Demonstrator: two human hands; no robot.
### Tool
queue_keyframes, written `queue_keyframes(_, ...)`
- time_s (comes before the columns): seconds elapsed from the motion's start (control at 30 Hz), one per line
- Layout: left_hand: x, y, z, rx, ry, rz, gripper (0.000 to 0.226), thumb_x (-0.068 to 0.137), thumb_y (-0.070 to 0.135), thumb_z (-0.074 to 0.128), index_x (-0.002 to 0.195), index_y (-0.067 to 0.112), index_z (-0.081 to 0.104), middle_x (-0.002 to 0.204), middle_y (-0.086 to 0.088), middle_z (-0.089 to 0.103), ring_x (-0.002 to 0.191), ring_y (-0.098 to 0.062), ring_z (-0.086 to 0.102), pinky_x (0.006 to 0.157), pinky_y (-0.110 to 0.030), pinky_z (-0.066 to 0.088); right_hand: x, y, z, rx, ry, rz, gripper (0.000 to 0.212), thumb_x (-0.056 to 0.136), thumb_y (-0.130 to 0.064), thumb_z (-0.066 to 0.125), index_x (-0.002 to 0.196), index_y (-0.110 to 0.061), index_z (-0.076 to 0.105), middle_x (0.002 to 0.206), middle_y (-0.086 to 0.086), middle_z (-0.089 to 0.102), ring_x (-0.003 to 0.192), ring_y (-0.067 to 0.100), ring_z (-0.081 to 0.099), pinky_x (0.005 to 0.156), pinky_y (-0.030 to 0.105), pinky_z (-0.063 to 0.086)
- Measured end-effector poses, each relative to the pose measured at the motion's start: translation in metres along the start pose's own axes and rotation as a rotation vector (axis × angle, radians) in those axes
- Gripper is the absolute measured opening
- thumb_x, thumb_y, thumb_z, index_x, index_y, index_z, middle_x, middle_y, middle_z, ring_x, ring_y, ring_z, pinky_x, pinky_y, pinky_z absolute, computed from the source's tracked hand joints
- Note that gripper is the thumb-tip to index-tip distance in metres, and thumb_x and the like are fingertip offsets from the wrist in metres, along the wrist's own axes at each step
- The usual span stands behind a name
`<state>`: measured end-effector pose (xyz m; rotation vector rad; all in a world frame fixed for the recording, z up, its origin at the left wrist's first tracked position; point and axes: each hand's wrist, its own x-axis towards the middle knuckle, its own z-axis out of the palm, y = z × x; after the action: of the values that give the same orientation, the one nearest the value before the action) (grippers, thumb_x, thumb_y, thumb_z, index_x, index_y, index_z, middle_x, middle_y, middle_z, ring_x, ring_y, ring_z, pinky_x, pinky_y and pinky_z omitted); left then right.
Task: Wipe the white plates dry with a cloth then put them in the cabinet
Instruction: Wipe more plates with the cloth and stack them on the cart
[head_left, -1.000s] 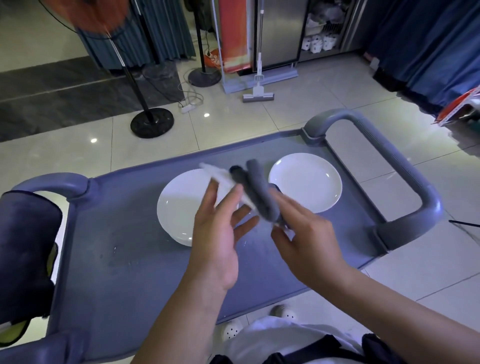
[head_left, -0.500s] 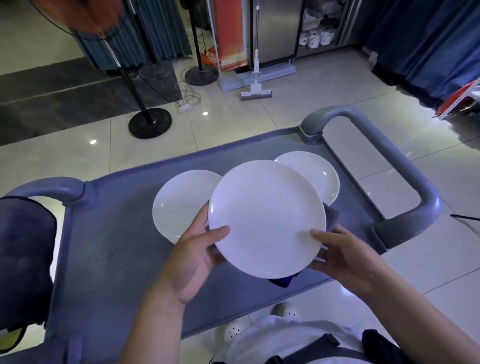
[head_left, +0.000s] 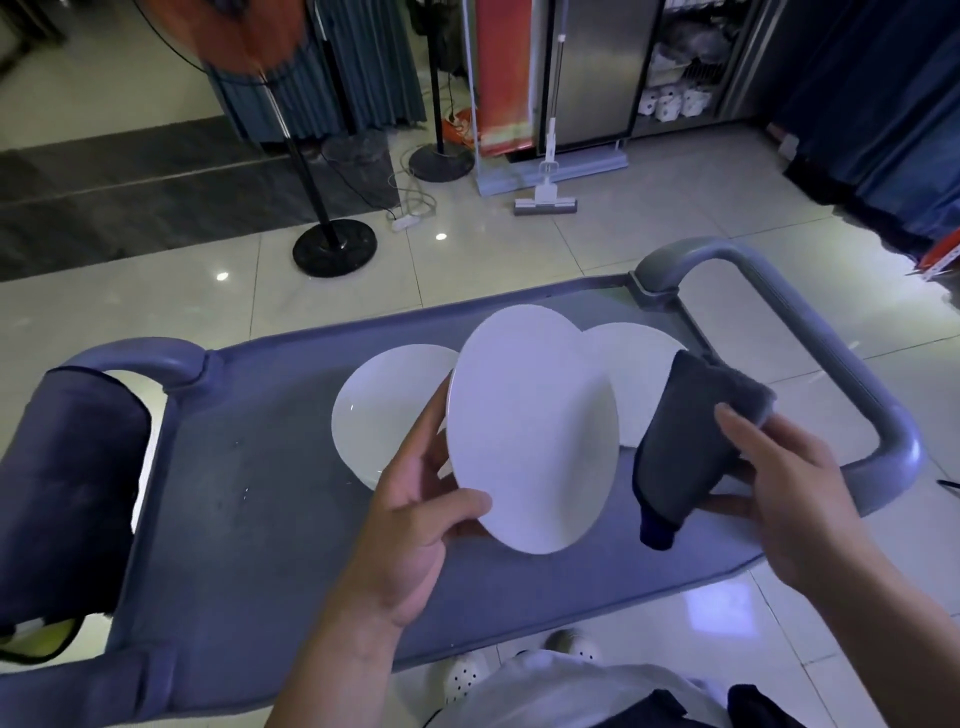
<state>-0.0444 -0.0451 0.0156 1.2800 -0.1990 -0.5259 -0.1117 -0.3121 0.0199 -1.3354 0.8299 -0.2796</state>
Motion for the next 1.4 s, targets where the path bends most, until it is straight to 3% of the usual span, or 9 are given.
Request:
queue_keyframes(0.2, -0.005, 0.000, 0.016, 0.059, -0.137, 0.013, 0.089, 0.073, -0.007, 0.057, 0.141, 0.050, 0.053, 0.134, 0.007, 0.065, 0.104, -0.016, 0.064, 0.069, -0.033, 0.054, -0.007, -0.028, 0.050, -0.181, -0.293, -0.201, 0.014, 0.097, -0.026, 0.063, 0.105, -0.022, 0.075, 0.099, 0.001, 0.075, 0.090, 0.027, 0.072, 0.079, 0.065, 0.057)
queue_keyframes(0.37, -0.002, 0.004, 0.007, -0.056, -0.044, -0.001, 0.084, 0.074, -0.007, 0.054, 0.139, 0.047, 0.057, 0.126, -0.002, 0.070, 0.103, -0.019, 0.068, 0.069, -0.037, 0.058, -0.025, -0.030, 0.090, -0.335, -0.728, -0.406, 0.016, 0.086, -0.025, 0.065, 0.093, -0.017, 0.076, 0.116, -0.015, 0.064, 0.113, 0.007, 0.060, 0.099, 0.031, 0.045)
queue_keyframes(0.6, -0.007, -0.004, -0.009, -0.239, 0.092, -0.054, 0.029, 0.093, 0.037, 0.053, 0.110, 0.018, 0.067, 0.115, -0.014, 0.068, 0.102, -0.033, 0.065, 0.067, -0.042, 0.057, -0.028, -0.004, 0.092, -0.524, -1.005, -0.351, 0.018, 0.089, -0.018, 0.065, 0.100, -0.006, 0.074, 0.123, -0.007, 0.059, 0.118, 0.012, 0.056, 0.096, 0.031, 0.048)
queue_keyframes(0.77, -0.005, -0.009, -0.018, -0.156, 0.211, -0.023, 0.059, 0.093, 0.002, 0.054, 0.137, 0.041, 0.059, 0.125, -0.005, 0.071, 0.112, -0.034, 0.067, 0.066, -0.044, 0.057, -0.029, 0.015, 0.075, -0.646, -1.103, -0.267, 0.015, 0.096, -0.013, 0.064, 0.105, -0.020, 0.074, 0.125, -0.009, 0.059, 0.091, 0.007, 0.063, 0.078, 0.029, 0.051)
queue_keyframes(0.97, 0.003, -0.007, -0.036, -0.170, 0.234, -0.015, 0.064, 0.079, 0.009, 0.056, 0.132, 0.043, 0.062, 0.124, 0.009, 0.070, 0.107, -0.017, 0.061, 0.072, -0.040, 0.052, -0.013, 0.039, 0.020, -0.801, -0.669, -0.215, 0.021, 0.096, -0.019, 0.061, 0.089, -0.036, 0.069, 0.076, -0.014, 0.062, 0.069, 0.012, 0.053, 0.069, 0.031, 0.048)
queue_keyframes(1.2, 0.001, -0.015, -0.052, -0.269, 0.217, -0.121, 0.059, 0.080, 0.006, 0.059, 0.133, 0.032, 0.063, 0.107, 0.000, 0.068, 0.064, -0.023, 0.041, 0.058, -0.036, 0.054, -0.029, 0.120, -0.008, -1.229, -0.251, -0.601, 0.045, 0.084, -0.017, 0.073, 0.126, -0.032, 0.066, 0.128, -0.004, 0.067, 0.110, 0.033, 0.065, 0.093, 0.043, 0.051)
queue_keyframes(1.27, 0.001, -0.018, -0.055, -0.303, 0.212, -0.150, 0.059, 0.079, 0.006, 0.059, 0.134, 0.028, 0.062, 0.102, -0.003, 0.064, 0.067, -0.026, 0.020, 0.054, -0.034, 0.052, -0.042, 0.165, -0.003, -1.426, -0.440, -0.338, 0.067, 0.091, -0.059, 0.052, 0.152, -0.041, 0.034, 0.165, -0.005, 0.024, 0.152, 0.030, 0.025, 0.120, 0.057, 0.020)
queue_keyframes(1.33, 0.001, -0.021, -0.058, -0.314, 0.187, -0.166, 0.062, 0.076, 0.009, 0.059, 0.136, 0.025, 0.061, 0.102, -0.003, 0.065, 0.064, -0.023, 0.021, 0.056, -0.034, 0.052, -0.049, 0.199, -0.003, -1.546, -0.520, -0.209, 0.078, 0.092, -0.078, 0.027, 0.156, -0.045, -0.002, 0.161, -0.014, -0.021, 0.152, 0.017, -0.022, 0.122, 0.053, -0.013)
queue_keyframes(1.4, 0.003, -0.024, -0.059, -0.318, 0.158, -0.179, 0.062, 0.075, 0.009, 0.059, 0.136, 0.023, 0.060, 0.101, -0.003, 0.066, 0.061, -0.021, 0.025, 0.058, -0.033, 0.051, -0.052, 0.199, -0.002, -1.440, -0.446, -0.203, 0.074, 0.093, -0.078, 0.026, 0.157, -0.046, 0.011, 0.162, -0.018, -0.013, 0.152, 0.010, -0.020, 0.122, 0.048, -0.015)
